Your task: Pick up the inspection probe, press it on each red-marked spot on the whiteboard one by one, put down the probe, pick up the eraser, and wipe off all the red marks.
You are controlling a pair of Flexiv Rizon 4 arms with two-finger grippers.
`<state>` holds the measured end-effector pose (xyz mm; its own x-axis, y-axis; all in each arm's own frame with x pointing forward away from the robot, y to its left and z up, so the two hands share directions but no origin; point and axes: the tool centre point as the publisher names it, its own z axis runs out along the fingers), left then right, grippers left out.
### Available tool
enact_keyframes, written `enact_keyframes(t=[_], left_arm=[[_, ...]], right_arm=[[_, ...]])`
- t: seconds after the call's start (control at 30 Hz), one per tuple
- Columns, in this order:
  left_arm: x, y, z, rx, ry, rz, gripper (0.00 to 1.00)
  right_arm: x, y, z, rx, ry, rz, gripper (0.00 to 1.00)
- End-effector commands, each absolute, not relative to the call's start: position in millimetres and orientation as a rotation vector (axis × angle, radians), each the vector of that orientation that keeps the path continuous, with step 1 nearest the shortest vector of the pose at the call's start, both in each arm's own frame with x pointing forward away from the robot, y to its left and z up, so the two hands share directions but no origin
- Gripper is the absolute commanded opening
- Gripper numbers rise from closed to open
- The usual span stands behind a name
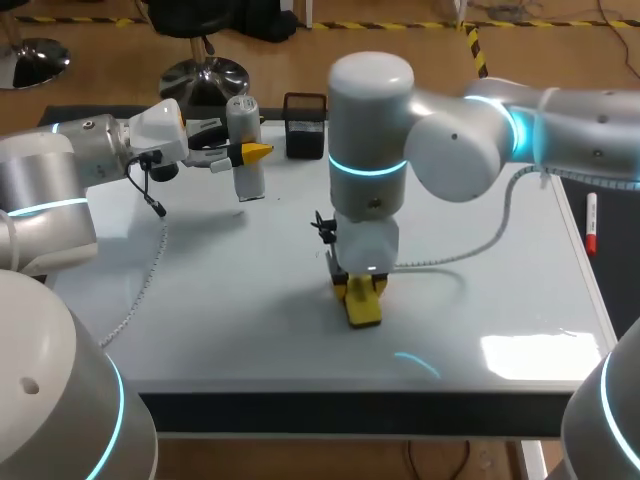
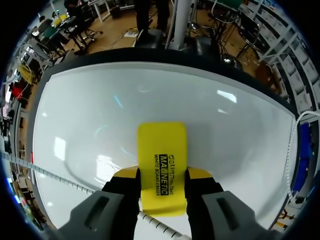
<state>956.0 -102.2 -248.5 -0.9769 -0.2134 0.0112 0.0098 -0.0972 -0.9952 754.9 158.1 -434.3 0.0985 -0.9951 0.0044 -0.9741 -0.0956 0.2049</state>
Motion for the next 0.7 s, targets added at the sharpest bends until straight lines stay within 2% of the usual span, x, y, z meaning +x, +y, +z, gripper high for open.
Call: enact_keyframes(t=[0.03,0.7], left_arm=[[957,-102,-248,-0.227,1.999,-2.211,0.0],[957,-102,-248,-0.227,1.999,-2.211,0.0]], right_arm=[[752,141,-453,2.204,-2.007,-0.201,0.0],[749,105,-450,2.125,-2.038,-0.158,0.0]])
